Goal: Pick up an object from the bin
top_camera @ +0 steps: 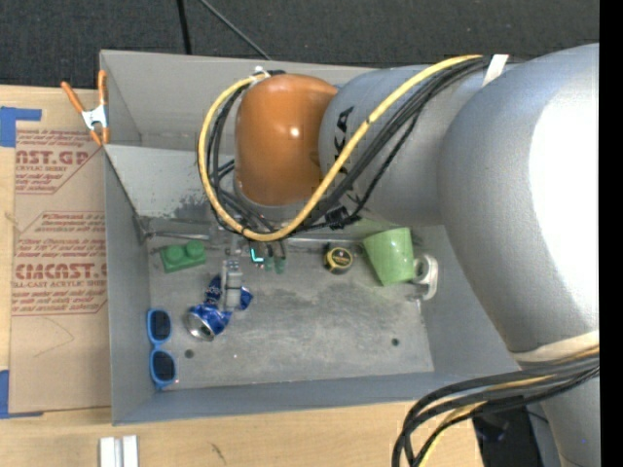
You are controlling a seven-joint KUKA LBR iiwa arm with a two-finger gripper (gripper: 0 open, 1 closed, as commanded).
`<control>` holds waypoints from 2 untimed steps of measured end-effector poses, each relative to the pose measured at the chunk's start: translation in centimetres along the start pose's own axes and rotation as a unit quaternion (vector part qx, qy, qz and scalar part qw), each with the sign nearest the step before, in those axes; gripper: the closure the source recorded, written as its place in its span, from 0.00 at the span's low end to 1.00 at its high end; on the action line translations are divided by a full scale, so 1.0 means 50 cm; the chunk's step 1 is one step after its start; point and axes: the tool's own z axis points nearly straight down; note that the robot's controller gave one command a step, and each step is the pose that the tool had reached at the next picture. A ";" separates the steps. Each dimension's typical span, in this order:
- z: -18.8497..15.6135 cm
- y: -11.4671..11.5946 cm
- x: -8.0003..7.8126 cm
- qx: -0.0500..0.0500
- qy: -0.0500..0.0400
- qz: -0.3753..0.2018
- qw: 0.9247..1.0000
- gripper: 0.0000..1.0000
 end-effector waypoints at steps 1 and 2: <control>0.138 0.033 0.046 -0.002 -0.002 -0.192 0.981 0.00; 0.147 -0.054 0.049 0.001 -0.004 -0.405 0.914 0.00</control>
Offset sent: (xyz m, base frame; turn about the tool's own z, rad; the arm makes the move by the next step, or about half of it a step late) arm -0.0248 0.0122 -0.0748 -0.3847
